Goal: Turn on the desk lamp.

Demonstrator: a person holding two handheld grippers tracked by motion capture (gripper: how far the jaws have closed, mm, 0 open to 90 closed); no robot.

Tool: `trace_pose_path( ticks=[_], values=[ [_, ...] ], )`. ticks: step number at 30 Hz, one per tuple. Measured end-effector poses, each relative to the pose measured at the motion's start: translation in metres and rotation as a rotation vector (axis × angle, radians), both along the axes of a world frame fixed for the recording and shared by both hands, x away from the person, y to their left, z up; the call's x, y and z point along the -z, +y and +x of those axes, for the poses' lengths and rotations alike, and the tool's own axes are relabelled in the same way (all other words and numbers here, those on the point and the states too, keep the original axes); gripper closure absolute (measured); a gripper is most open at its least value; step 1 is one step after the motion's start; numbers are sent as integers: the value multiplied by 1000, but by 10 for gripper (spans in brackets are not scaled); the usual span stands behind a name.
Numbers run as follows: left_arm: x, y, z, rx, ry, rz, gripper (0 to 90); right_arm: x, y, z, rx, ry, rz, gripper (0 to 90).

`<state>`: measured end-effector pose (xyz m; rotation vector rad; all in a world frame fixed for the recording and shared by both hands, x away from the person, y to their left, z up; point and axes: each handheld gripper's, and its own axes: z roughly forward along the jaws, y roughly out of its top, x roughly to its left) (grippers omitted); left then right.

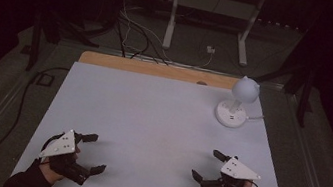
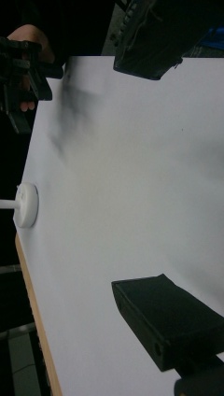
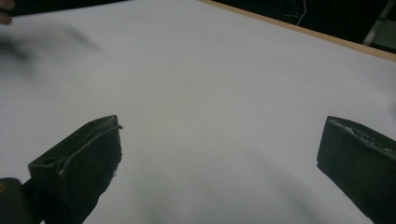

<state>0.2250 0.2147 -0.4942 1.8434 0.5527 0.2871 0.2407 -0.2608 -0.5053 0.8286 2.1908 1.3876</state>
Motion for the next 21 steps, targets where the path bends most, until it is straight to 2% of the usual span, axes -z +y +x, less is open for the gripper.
trace_pose_path(
  ticks=[7, 10, 11, 13, 16, 21],
  values=[
    [0, 0, 1, -2, 0, -2, 3, -2, -1, 2, -4, 5, -23, 0],
    [0, 0, 1, -3, 1, -4, 3, -2, 0, 2, -15, 11, -32, 0],
    [0, 0, 0, -5, 0, -5, 3, -1, 2, 1, -26, 11, -48, 0],
    [0, 0, 0, -6, -1, -6, 3, -1, 4, 0, -46, 4, -42, 0],
    [-1, 1, 1, -9, -4, -12, 3, 0, 5, 0, -45, -8, -58, 0],
    [-1, 1, -1, -10, -6, -13, 3, -2, 3, -2, -30, 3, -55, 0]
  ],
)
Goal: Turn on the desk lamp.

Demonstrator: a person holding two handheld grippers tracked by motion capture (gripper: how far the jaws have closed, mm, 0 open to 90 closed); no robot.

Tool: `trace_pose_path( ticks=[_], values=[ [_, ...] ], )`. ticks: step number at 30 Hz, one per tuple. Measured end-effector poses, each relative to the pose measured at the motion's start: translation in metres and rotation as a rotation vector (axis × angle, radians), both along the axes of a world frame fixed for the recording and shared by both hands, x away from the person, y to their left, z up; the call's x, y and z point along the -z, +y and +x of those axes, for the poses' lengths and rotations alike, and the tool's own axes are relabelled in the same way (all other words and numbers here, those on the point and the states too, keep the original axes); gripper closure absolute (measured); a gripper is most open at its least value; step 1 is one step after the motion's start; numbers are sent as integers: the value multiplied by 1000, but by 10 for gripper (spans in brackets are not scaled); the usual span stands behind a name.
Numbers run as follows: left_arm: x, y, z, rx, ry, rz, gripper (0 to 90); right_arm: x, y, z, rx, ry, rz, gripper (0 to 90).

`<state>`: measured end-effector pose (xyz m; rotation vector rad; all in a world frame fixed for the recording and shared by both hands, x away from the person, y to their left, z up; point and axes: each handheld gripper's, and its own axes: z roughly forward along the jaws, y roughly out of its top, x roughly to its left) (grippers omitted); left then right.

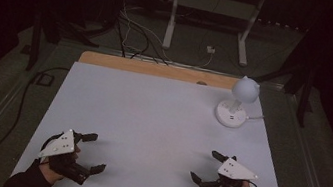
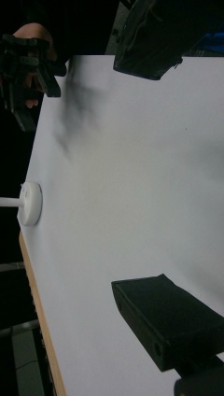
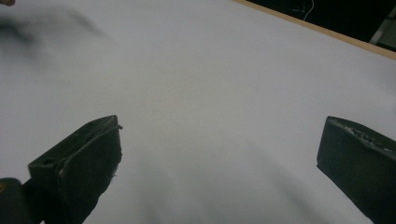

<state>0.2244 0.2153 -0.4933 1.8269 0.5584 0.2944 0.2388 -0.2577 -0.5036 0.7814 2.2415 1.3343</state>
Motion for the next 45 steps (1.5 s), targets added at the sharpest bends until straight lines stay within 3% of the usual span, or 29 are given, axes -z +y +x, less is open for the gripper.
trace_pose_path(
  ticks=[10, 16, 23, 24, 34, 45],
  values=[
    [1, -1, -1, 14, -1, 15, 3, 0, 3, -5, 16, -40, 8, 0],
    [1, -2, -1, 12, -5, 17, 3, -1, 5, -4, -33, 20, -16, 0],
    [1, -2, -1, 9, -5, 16, 3, -5, 11, -7, -64, 18, 6, 0],
    [1, -2, -1, 8, -5, 17, 3, -8, 11, -8, -62, 23, 28, 0],
    [1, -2, -1, 7, -4, 20, 3, -28, 17, -12, -58, 18, 51, 0],
    [0, -2, -2, 5, -12, 18, 3, -44, 18, -5, -51, 26, 77, 0]
  ],
)
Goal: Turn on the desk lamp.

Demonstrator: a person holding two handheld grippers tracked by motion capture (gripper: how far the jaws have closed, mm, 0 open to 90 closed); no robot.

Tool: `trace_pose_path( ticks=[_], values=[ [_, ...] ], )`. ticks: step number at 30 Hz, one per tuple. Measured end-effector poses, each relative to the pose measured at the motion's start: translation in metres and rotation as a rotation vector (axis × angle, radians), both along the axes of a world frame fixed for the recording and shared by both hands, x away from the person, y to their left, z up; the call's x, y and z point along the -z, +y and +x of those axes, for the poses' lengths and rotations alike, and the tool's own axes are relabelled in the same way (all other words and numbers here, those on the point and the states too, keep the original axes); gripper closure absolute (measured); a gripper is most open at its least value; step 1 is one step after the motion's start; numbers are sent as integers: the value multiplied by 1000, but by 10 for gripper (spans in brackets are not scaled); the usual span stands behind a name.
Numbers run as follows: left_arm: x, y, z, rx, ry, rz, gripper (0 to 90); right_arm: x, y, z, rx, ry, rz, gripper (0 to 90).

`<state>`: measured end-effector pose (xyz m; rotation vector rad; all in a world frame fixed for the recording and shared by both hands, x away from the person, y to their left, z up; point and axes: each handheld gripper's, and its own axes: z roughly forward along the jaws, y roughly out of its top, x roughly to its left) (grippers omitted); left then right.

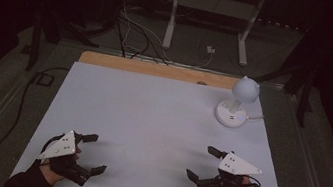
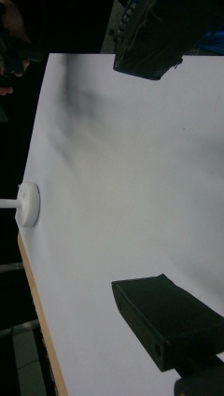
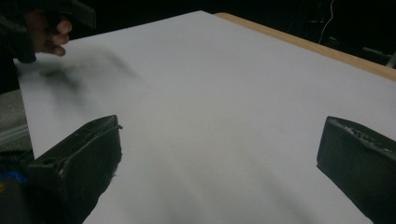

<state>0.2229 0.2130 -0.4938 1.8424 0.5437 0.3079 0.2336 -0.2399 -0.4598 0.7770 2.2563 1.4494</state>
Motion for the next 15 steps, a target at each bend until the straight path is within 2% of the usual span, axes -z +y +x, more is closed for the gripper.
trace_pose_path(
  ticks=[8, 15],
  values=[
    [0, 0, 0, 1, 3, -5, 3, -12, 0, 11, 14, -18, 14, 0],
    [0, 0, 0, 0, 5, -6, 3, -19, -1, 24, 52, -29, 19, 0]
  ],
)
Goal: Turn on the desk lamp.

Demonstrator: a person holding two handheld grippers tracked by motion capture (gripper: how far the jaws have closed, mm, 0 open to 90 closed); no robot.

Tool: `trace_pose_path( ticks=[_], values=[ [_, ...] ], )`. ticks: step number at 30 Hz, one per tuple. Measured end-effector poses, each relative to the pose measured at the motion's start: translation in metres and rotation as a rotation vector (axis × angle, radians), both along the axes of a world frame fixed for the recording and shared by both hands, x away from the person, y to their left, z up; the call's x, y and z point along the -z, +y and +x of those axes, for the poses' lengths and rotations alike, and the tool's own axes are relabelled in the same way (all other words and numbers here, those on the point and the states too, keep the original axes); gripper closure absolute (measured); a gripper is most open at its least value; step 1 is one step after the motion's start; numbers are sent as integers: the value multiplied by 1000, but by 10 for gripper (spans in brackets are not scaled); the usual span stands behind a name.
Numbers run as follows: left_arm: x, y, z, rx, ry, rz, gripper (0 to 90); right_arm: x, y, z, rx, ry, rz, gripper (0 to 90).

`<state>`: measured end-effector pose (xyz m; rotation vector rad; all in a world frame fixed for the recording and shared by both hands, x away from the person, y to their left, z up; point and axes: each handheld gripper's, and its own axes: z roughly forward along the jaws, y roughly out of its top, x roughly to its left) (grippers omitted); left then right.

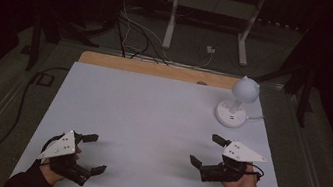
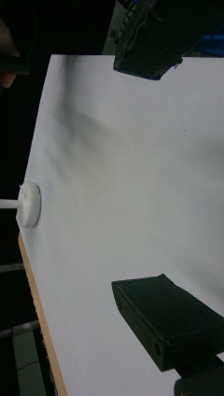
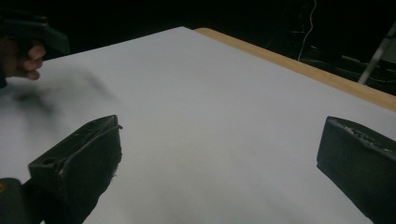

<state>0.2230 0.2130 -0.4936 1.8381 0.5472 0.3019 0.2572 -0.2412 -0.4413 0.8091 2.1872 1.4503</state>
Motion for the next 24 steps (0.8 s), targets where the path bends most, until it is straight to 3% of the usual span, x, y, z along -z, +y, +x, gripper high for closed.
trace_pose_path(
  ticks=[16, 18, 24],
  values=[
    [0, 0, 0, 1, -2, 6, 3, -12, -9, 36, 94, -43, 20, 0],
    [0, 0, 0, 1, -2, 5, 3, -13, -13, 43, 117, -74, 29, 0],
    [0, 0, 0, 1, 0, 6, 3, -14, -21, 56, 164, -59, 55, 0]
  ],
)
